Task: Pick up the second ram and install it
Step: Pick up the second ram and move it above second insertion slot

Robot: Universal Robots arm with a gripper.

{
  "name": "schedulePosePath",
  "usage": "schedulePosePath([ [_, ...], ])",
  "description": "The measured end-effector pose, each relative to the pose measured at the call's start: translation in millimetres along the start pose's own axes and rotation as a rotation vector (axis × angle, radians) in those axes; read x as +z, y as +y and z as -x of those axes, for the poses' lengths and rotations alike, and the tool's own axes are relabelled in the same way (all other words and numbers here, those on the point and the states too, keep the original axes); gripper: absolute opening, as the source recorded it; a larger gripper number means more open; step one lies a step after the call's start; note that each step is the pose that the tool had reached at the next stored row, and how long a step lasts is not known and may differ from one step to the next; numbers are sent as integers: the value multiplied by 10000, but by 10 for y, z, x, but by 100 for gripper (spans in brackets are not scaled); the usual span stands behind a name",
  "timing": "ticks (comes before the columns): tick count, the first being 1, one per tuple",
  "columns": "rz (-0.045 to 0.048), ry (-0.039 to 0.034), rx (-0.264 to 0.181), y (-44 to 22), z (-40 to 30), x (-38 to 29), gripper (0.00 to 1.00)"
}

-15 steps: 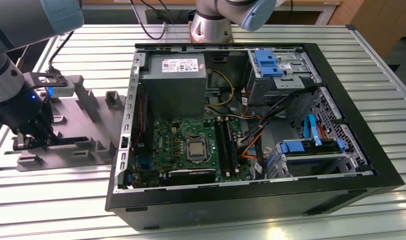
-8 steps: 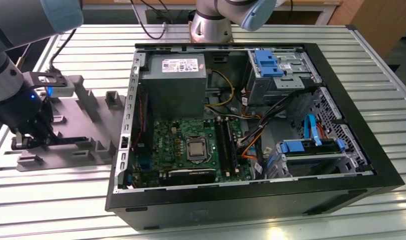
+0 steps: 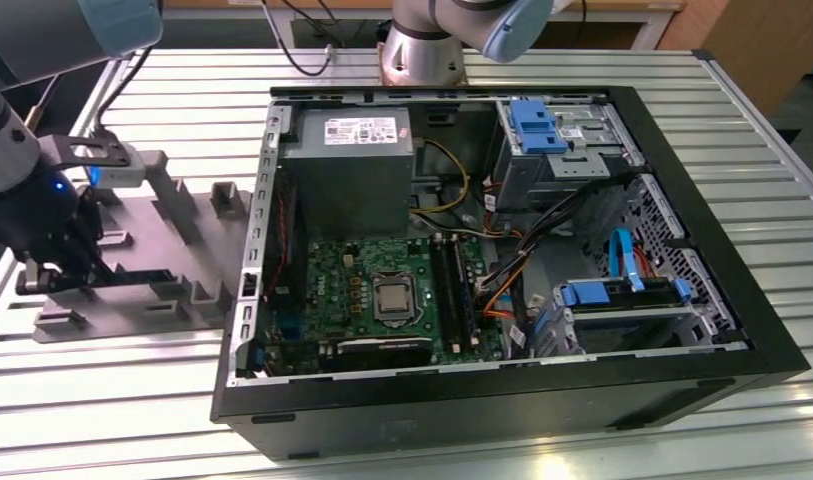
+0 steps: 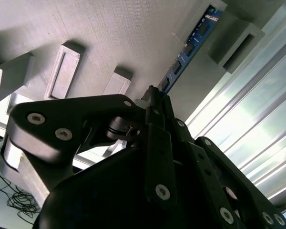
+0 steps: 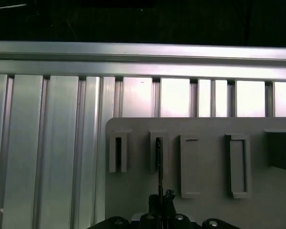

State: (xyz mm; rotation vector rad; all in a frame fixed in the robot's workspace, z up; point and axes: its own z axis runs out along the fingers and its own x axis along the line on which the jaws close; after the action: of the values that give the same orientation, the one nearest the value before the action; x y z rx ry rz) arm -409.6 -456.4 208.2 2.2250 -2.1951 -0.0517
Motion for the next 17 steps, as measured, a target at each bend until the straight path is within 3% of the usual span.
schedulePosePath([
  [17, 2, 1, 0, 2, 0, -55, 14],
])
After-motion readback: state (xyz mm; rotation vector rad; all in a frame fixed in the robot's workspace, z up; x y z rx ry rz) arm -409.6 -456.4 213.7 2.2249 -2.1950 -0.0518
